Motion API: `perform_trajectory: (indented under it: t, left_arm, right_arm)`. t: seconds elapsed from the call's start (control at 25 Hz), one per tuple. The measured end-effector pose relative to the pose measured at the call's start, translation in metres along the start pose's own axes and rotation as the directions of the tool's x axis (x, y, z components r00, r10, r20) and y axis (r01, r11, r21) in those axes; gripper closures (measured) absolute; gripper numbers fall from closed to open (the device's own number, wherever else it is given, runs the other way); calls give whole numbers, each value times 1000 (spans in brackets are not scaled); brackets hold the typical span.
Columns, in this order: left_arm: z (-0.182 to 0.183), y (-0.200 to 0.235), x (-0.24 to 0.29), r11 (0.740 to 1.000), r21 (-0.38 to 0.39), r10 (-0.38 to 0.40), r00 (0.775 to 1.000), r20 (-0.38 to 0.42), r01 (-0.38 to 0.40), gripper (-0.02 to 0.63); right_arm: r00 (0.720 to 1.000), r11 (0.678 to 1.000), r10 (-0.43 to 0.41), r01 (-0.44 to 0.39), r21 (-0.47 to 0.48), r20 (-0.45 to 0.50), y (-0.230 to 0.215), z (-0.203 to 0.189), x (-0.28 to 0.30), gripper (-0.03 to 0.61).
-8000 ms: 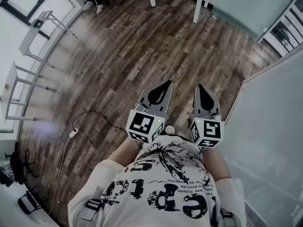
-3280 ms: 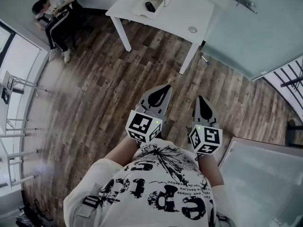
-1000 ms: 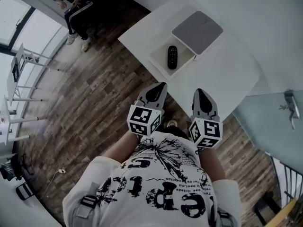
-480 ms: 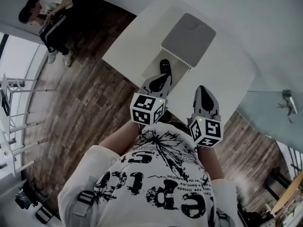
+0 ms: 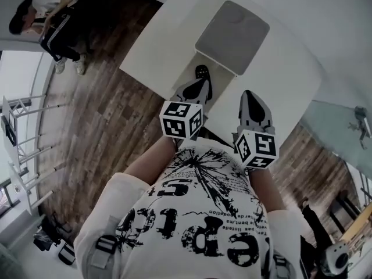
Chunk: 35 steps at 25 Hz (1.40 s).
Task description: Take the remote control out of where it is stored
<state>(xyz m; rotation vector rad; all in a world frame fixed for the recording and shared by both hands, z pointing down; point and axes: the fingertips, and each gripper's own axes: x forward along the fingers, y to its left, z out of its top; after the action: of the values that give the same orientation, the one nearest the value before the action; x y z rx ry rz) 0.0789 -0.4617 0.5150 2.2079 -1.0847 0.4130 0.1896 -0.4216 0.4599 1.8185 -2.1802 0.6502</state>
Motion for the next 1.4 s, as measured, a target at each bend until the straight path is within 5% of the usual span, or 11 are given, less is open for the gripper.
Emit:
perform_trajectory:
  t: [0.28,0.44,0.68,0.84,1.0,1.28,1.4]
  left_arm:
    - [-23,16,31,990,-19,137,983,-125,-141,542]
    - [-32,28,43,976,-21,209,959,-194,-217,395]
    - [-46,41,60,963,-10,257,930,-265,-269,270]
    - [-38,53,72,961,-9,261,915,-307,-277,256]
    - [-50,64,77,942,-3,310,873,-376,-336,257]
    - [-70,68,87,953,53,290,843,-453,-299,258]
    - [-74,71,94,938,57,334,842,-423,-343,258]
  right_arm:
    - [994,996,85,-85,3,-70,-7,-17,16,577]
    - [988,995,99,-98,17,-116,-12,-32,15,577]
    - [983,995,93,-86,46,-161,-24,-45,20,577]
    - [990,998,59,-55,35,-130,-43,-24,32,577]
    - [990,999,38,-33,38,-135,-62,-27,33,577]
    - [992,996,12,-2,85,-124,-78,-28,46,577]
    - [994,994,18,-6,107,-112,-83,-21,51,577]
